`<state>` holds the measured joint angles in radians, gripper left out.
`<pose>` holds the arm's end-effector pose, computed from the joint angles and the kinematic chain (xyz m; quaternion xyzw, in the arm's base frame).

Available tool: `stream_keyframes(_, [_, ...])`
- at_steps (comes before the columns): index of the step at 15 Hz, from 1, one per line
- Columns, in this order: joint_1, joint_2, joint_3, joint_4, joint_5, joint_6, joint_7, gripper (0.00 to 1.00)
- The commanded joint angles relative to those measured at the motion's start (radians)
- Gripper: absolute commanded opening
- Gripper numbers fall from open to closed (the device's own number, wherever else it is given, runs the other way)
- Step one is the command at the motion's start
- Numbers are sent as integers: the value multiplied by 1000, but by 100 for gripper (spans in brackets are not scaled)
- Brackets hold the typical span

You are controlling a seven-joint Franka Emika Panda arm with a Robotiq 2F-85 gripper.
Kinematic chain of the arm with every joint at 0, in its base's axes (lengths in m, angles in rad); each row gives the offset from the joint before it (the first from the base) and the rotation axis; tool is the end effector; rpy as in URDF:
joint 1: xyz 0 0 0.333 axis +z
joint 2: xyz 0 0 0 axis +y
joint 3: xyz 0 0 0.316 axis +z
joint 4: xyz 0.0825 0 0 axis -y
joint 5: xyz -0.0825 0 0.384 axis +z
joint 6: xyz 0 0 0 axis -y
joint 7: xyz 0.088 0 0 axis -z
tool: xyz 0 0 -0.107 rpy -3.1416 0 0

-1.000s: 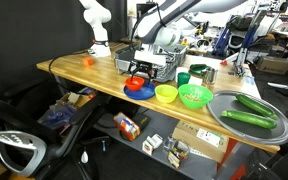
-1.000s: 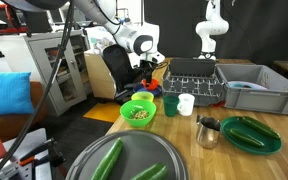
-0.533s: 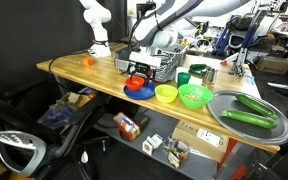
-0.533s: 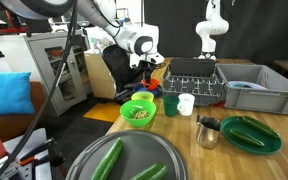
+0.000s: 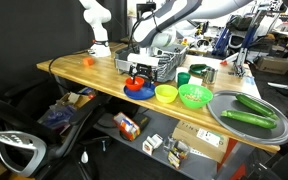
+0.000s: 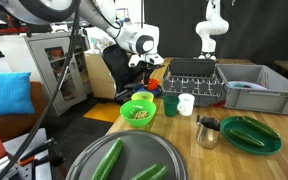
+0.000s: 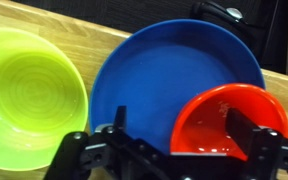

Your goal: Move the orange bowl to the front

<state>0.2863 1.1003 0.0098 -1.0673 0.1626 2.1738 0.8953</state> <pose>0.7374 0.2288 0.1492 -0.9376 0.3404 0.0375 0.0608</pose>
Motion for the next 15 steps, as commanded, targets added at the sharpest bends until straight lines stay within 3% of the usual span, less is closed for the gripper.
stream_keyframes(1, [2, 52, -11, 104, -26, -91, 44, 74])
stream_keyframes(3, [-1, 71, -9, 137, -31, -110, 51, 68])
stream_keyframes(12, [-4, 136, -3, 262, -33, -185, 62, 3])
stream_keyframes(15, [-10, 124, -1, 256, 10, -155, 116, 0])
